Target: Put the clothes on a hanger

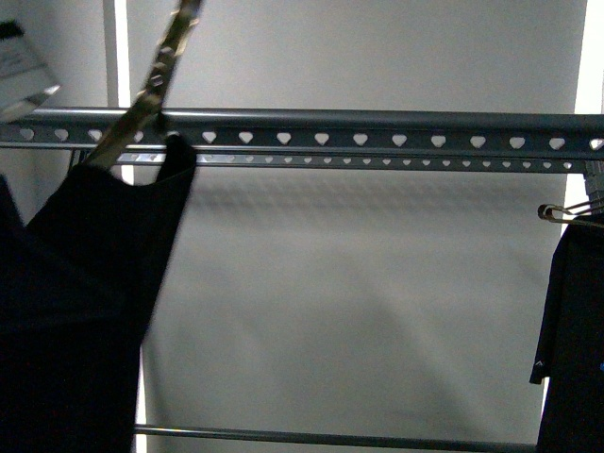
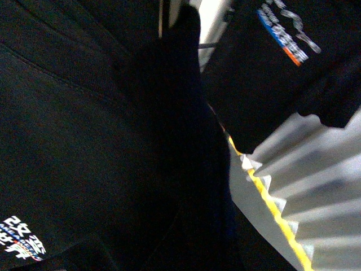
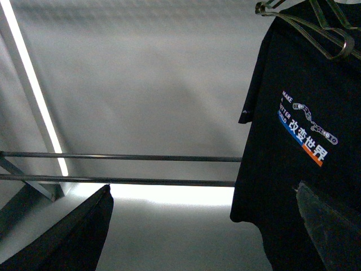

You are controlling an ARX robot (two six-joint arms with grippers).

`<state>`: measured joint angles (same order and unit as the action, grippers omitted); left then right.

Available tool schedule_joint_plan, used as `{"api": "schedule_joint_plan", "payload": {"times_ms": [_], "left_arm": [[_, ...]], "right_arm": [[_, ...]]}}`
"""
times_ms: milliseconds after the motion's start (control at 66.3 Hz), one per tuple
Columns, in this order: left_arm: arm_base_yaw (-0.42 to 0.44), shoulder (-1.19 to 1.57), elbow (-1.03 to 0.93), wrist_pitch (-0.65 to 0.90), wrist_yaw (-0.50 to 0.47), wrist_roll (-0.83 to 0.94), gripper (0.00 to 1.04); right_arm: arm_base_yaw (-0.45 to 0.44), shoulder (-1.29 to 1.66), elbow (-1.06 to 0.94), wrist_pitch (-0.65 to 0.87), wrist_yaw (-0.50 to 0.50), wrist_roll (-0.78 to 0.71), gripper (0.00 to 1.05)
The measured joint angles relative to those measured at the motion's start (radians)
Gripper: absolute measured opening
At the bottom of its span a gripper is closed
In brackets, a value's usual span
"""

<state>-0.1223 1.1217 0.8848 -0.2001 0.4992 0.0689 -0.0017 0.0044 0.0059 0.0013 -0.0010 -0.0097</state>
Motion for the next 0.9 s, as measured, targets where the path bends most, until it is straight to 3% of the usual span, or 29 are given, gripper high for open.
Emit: {"api": "schedule_joint_plan", "payload": {"times_ms": [136, 362, 543, 709, 905], "left_arm": [[-0.027, 0.04, 0.058, 0.113, 0.046, 0.226, 0.04], [-0.072, 0.143, 0.208, 0.165, 0.138, 0.7, 0.04], [-0.106, 0.237, 0.278, 0.159, 0.133, 1.043, 0.04], [-0.125, 0.324, 0.333, 0.177, 0.13, 1.227, 0.04], [-0.145, 0.375, 0.389, 0.209, 0.113, 1.254, 0.04]], "right_arm": [[0.0, 0.0, 0.0, 0.0, 0.0, 0.0, 0.97], [0.0, 0.0, 0.0, 0.0, 0.0, 0.0, 0.97], [0.0, 0.0, 0.0, 0.0, 0.0, 0.0, 0.97], [0.0, 0.0, 0.0, 0.0, 0.0, 0.0, 0.97], [0.0, 0.0, 0.0, 0.0, 0.0, 0.0, 0.97]]}}
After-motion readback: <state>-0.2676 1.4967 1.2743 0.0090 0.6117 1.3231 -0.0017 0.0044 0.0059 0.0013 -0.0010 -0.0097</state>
